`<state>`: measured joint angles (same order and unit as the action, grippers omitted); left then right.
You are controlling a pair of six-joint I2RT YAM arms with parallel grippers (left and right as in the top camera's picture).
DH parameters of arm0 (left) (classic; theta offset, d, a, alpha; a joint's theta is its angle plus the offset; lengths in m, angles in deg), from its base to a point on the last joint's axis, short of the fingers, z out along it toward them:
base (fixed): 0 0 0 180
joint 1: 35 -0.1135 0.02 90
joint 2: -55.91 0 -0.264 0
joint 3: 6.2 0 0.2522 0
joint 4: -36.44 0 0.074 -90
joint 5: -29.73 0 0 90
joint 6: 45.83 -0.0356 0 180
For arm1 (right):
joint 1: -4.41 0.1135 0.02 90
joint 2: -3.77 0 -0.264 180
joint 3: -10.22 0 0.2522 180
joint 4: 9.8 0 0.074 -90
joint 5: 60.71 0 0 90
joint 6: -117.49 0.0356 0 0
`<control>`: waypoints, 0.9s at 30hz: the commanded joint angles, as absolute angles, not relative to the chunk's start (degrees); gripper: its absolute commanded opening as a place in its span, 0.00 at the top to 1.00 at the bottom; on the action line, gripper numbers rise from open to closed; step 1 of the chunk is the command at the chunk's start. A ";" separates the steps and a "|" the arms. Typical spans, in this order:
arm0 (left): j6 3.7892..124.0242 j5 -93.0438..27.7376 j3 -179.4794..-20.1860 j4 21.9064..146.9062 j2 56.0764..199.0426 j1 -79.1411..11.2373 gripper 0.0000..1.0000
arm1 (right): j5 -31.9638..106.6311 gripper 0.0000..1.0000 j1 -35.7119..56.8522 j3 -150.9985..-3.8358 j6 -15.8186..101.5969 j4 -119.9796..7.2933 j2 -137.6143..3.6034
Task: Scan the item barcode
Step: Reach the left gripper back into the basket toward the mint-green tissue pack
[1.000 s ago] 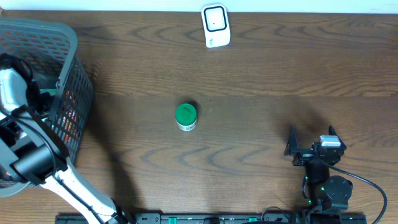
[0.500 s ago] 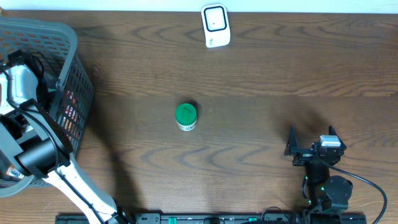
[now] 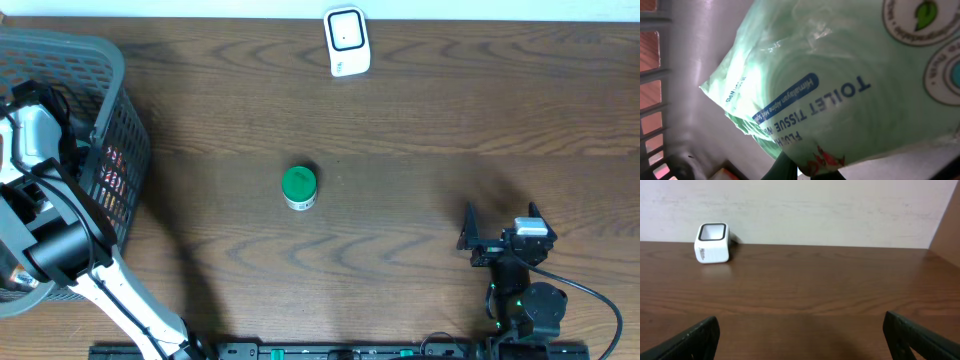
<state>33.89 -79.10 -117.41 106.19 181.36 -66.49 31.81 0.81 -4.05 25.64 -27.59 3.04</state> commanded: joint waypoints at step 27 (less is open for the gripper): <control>46.02 -57.61 -119.68 103.24 147.64 -66.73 0.93 | 31.29 0.01 0.33 -3.86 26.61 -27.68 3.17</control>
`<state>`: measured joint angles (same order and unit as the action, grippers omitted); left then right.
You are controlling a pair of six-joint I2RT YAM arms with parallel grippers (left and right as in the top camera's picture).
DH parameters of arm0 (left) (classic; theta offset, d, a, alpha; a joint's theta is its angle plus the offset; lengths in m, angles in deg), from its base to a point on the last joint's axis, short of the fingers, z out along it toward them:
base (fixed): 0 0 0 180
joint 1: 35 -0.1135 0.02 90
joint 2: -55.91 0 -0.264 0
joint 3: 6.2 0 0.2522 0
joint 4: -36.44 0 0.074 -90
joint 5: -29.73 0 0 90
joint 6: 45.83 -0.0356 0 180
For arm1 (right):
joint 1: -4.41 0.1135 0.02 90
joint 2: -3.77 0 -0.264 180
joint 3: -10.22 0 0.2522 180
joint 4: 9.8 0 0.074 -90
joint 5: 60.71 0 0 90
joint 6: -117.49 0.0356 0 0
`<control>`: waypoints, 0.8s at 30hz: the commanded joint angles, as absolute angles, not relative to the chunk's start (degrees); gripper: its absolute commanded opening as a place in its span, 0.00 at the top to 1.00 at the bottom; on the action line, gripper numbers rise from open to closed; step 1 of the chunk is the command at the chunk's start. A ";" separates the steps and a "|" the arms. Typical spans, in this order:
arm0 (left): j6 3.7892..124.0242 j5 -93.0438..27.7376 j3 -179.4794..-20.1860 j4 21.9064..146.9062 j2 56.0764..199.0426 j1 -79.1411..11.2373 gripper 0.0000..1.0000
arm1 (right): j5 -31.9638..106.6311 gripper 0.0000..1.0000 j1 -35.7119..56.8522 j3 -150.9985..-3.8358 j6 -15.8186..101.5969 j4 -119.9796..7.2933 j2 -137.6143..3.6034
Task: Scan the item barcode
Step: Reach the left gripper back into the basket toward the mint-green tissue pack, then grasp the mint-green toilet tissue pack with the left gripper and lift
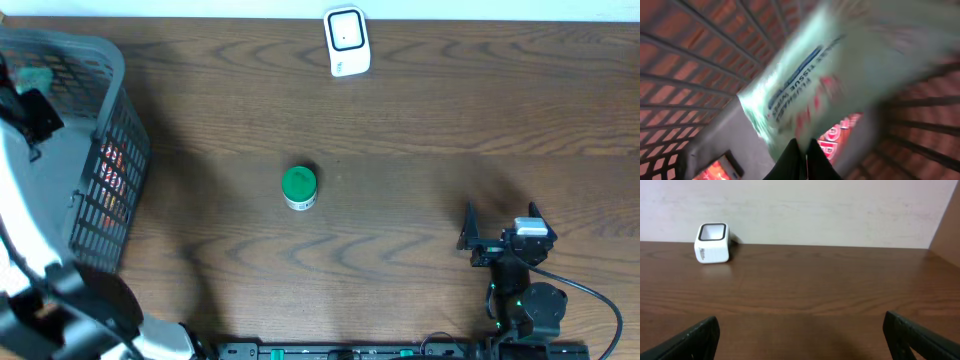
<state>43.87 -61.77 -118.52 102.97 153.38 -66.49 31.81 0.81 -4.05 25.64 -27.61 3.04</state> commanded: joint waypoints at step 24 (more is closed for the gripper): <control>47.04 -65.74 -117.41 108.44 154.21 -66.73 0.01 | 31.29 0.01 0.33 -3.86 26.61 -27.68 3.17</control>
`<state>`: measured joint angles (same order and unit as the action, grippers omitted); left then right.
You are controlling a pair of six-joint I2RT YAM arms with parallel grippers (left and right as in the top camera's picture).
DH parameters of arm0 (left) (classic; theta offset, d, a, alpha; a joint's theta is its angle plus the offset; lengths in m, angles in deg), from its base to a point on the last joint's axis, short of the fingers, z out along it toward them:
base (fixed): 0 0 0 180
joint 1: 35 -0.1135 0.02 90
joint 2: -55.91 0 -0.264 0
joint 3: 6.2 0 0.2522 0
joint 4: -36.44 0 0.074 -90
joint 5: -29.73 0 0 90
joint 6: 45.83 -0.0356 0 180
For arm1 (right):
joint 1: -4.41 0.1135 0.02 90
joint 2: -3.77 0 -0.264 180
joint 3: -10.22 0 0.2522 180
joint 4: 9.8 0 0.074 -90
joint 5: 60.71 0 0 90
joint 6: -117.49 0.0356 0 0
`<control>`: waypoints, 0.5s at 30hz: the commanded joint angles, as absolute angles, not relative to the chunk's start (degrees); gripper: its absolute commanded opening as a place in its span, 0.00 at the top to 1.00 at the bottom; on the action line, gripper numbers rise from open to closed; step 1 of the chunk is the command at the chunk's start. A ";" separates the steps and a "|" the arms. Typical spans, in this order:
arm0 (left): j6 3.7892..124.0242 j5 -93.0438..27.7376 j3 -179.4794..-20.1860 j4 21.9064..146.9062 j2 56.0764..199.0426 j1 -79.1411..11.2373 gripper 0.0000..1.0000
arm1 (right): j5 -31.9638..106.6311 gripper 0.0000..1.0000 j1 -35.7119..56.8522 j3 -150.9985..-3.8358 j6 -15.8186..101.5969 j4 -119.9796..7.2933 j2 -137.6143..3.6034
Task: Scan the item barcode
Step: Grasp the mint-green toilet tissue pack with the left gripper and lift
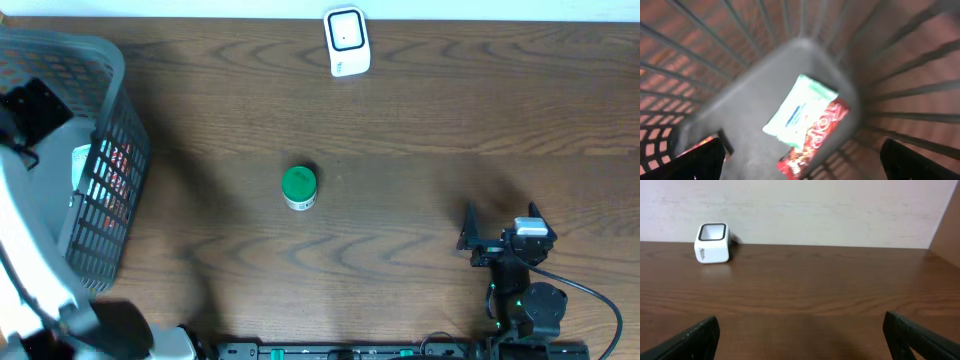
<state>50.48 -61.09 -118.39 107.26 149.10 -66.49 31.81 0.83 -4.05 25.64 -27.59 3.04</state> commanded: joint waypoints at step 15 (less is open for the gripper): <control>33.51 -66.33 -117.23 111.39 172.79 -66.01 0.01 | 31.27 0.01 0.33 -3.86 26.61 -27.68 3.17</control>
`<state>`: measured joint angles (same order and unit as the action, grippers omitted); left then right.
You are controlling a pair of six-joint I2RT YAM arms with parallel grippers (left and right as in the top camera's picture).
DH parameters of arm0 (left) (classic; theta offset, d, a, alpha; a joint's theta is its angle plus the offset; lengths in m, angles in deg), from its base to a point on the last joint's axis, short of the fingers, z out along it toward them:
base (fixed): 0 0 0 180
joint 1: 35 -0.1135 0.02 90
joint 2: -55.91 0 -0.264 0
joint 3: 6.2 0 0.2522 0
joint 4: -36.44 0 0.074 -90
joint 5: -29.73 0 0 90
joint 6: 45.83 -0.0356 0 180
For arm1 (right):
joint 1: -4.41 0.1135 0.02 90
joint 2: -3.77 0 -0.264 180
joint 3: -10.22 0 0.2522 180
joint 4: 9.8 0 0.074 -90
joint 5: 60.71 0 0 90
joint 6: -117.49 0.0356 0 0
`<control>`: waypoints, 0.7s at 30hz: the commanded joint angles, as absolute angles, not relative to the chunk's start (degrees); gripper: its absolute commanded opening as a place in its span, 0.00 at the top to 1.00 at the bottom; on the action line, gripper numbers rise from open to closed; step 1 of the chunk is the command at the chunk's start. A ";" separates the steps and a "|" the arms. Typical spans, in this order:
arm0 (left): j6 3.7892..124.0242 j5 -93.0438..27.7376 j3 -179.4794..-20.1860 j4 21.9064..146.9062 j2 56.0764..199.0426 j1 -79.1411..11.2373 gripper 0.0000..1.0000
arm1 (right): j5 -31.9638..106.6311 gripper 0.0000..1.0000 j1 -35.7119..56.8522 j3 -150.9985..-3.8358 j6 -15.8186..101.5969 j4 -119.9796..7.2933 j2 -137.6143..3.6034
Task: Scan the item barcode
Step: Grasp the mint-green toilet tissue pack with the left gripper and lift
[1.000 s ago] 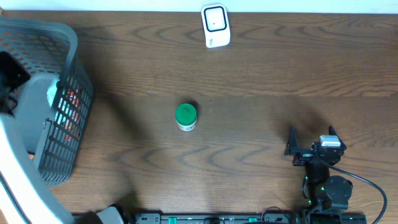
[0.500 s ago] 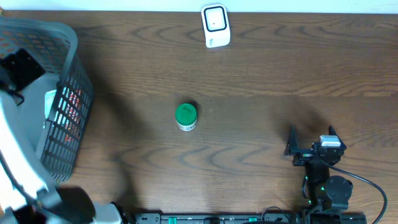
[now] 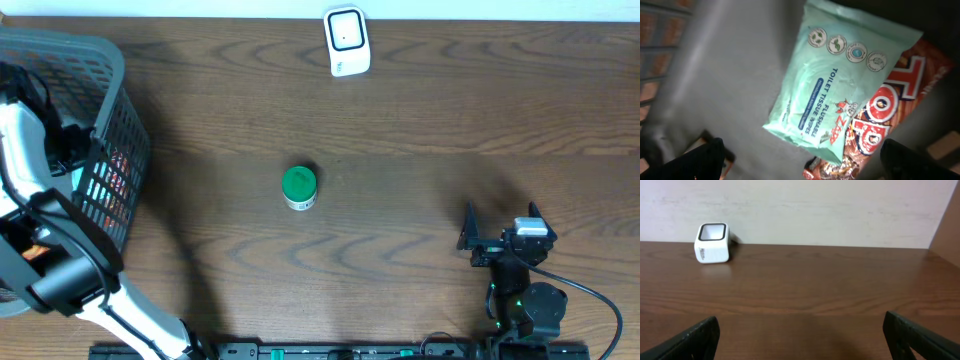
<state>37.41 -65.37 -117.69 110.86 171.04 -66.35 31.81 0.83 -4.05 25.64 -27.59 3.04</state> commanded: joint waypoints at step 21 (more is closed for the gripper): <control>31.39 -72.54 -117.14 108.20 181.82 -65.68 0.02 | 31.29 0.01 0.33 -3.86 26.61 -27.68 3.17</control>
